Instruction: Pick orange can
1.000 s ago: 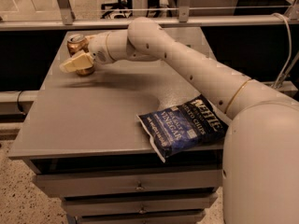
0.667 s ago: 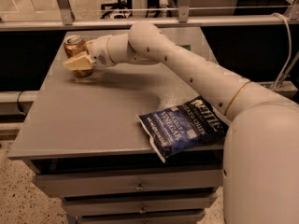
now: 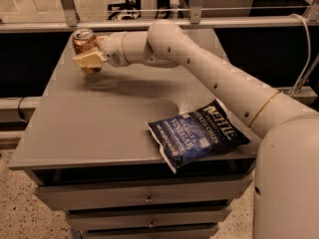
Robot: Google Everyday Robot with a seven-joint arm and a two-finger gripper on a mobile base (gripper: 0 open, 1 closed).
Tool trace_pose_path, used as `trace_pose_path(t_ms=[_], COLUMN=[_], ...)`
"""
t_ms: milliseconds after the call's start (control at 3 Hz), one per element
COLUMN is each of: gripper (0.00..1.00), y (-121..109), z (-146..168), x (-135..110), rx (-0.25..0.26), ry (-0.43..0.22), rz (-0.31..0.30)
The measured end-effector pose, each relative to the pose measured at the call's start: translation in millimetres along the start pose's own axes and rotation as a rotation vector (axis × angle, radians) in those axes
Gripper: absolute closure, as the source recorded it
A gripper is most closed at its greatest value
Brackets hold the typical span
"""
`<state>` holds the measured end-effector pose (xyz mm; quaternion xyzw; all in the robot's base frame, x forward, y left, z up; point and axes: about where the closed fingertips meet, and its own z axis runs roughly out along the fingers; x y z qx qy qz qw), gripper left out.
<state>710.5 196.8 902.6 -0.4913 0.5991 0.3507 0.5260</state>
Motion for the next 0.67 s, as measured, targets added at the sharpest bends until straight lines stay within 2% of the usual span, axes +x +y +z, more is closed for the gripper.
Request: trace_pose_path(t_ms=[333, 667], gripper=[1.00, 1.00], y=[1.6, 2.6], z=[-20.9, -22.3], x=[-34.8, -38.9], rx=[-0.007, -0.010], ry=[-0.076, -0.085], rz=[-0.039, -0.046])
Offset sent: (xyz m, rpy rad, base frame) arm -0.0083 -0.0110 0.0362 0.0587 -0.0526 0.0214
